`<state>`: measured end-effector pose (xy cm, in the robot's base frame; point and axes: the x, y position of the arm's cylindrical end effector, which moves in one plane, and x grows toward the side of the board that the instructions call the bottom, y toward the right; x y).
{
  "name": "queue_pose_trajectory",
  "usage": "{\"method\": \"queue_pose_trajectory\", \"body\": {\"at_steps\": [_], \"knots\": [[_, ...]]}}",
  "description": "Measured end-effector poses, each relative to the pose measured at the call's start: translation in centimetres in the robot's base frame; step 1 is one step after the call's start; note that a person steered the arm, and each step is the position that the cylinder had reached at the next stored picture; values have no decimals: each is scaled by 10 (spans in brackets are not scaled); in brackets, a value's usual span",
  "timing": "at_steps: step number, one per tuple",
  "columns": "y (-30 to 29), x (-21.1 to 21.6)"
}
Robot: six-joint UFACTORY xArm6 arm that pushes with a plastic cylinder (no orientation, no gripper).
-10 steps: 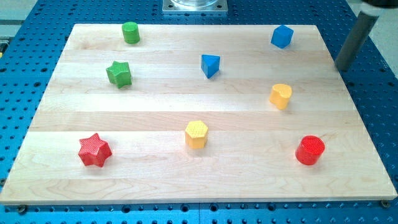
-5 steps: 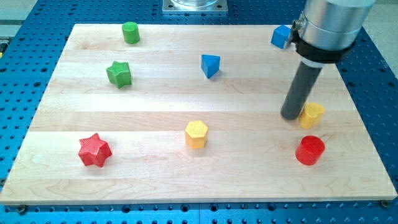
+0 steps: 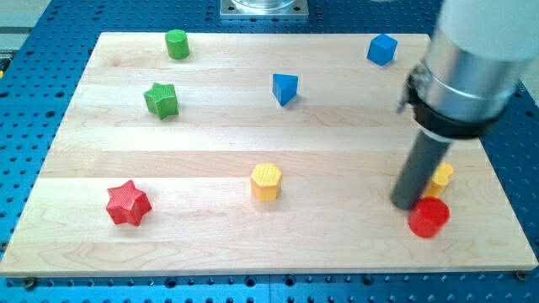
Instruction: Place the heart above the red circle
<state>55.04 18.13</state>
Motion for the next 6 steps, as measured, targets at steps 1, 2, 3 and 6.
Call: {"method": "queue_pose_trajectory", "body": {"at_steps": [1,2,3,6], "knots": [[7,-9],[-18,-53],[35,-87],[7,-115]]}}
